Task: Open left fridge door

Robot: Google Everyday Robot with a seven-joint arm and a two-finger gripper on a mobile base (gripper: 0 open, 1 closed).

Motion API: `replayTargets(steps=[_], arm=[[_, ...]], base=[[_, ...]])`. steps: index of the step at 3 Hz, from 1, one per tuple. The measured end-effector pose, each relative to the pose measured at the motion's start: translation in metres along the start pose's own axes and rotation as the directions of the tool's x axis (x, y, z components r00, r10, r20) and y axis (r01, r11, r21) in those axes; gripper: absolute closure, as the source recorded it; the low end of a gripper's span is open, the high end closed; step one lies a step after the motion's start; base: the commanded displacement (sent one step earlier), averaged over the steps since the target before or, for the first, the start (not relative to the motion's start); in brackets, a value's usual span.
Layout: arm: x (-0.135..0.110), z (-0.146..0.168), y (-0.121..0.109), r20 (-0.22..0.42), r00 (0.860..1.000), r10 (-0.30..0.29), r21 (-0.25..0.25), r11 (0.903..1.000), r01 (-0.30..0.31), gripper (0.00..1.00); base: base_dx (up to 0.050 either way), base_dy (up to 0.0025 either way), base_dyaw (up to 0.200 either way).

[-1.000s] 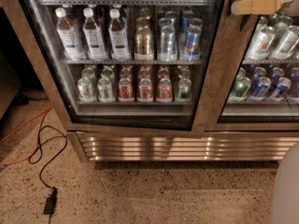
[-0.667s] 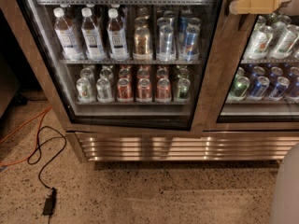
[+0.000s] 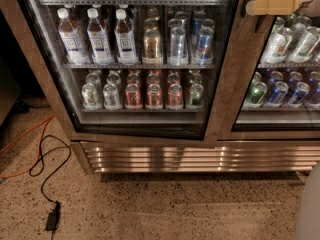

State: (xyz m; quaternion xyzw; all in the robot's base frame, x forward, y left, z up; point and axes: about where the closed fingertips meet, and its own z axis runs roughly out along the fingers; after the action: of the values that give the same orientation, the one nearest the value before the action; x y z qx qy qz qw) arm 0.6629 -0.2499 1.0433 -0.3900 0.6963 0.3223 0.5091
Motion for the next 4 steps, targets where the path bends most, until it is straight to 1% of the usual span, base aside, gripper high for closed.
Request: replayTargets(steps=[1,2,3,4], arm=[[-0.0014,-0.0009,0.0016,-0.003,1.000,-0.001,0.013,0.9999,0.001,1.00],[-0.0016,0.0019,0.0019,-0.003,1.000,-0.001,0.008,1.0000,0.002,1.00],[-0.0027,-0.0034,0.0050,0.003,1.000,0.005,0.017,0.9998,-0.005,0.84],[-0.0023,-0.0027,0.0063,0.003,1.000,0.005,0.017,0.9998,-0.005,0.60]], base=[[0.000,0.00000,0.000],[0.000,0.00000,0.000],[0.000,0.00000,0.000],[0.000,0.00000,0.000]])
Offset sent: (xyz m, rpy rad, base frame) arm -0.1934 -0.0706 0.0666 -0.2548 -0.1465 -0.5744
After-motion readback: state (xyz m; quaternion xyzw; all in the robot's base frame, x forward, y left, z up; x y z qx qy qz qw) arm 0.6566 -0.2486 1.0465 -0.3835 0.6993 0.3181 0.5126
